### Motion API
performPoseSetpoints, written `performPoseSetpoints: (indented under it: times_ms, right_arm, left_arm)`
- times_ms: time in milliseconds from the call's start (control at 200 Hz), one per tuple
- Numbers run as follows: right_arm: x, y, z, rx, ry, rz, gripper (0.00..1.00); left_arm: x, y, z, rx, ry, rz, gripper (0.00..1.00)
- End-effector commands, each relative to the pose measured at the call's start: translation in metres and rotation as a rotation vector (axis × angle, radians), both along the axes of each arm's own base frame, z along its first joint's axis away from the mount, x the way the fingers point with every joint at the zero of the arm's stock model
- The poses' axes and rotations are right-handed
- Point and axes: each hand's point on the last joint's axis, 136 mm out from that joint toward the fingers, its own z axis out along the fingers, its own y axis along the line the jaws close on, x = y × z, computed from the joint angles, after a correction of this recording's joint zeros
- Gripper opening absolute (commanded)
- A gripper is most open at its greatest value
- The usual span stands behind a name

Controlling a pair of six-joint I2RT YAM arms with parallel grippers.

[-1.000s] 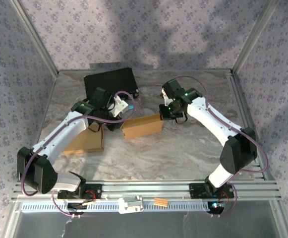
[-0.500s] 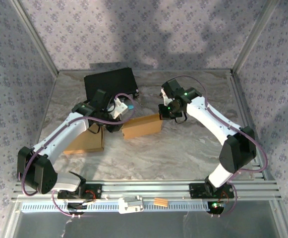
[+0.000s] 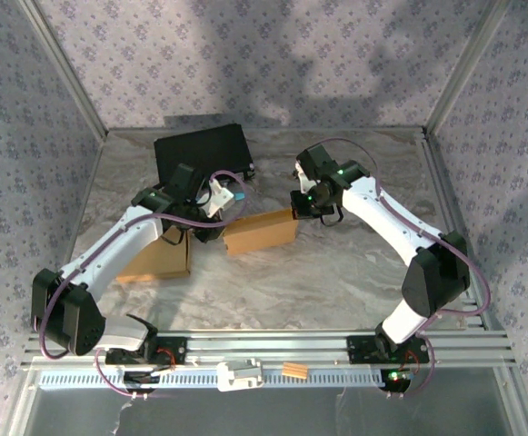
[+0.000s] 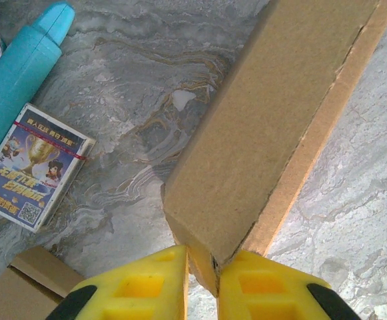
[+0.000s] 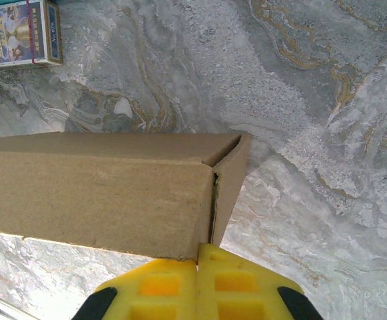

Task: Fold the paper box

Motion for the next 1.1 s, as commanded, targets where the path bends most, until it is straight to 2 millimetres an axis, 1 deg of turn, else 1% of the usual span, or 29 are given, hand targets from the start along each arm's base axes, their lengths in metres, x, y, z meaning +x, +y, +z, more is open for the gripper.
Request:
performPoseSetpoints:
  times_ms: [0,195,345,405,510,620,715,880,1094]
  right_arm:
    - [0.001,0.0,0.001,0.004,0.024,-0.017,0.0]
    - [0.0,0.0,0.001,0.004,0.026,-0.015,0.0]
    - [0.0,0.0,0.0,0.006,0.027,-0.015,0.0]
    - [0.001,0.001,0.001,0.008,0.026,-0.016,0.0]
    - [0.001,0.001,0.002,0.012,0.024,-0.02,0.0]
    - [0.001,0.0,0.003,0.012,0.026,-0.028,0.0]
    - [0.001,0.0,0.004,0.017,0.035,-0.045,0.0]
    - [0.003,0.003,0.006,0.042,0.047,-0.077,0.0]
    - [0.0,0.009,0.006,0.058,0.056,-0.081,0.0]
  left_arm:
    - [-0.004,0.002,0.015,-0.022,-0.022,0.016,0.18]
    - [-0.008,0.005,0.014,-0.016,-0.019,0.011,0.19]
    - [-0.01,0.002,0.01,-0.024,0.0,0.001,0.13]
    - [-0.01,0.001,0.008,-0.022,0.008,0.0,0.09]
    - [-0.011,0.001,0.005,-0.011,0.011,-0.003,0.06]
    - [-0.01,0.0,0.007,-0.016,0.007,0.008,0.0]
    - [-0.009,-0.002,0.009,-0.022,0.015,0.026,0.0]
    - [-0.007,-0.007,0.011,-0.042,0.06,0.095,0.0]
    - [0.0,-0.018,0.016,-0.109,0.158,0.242,0.0]
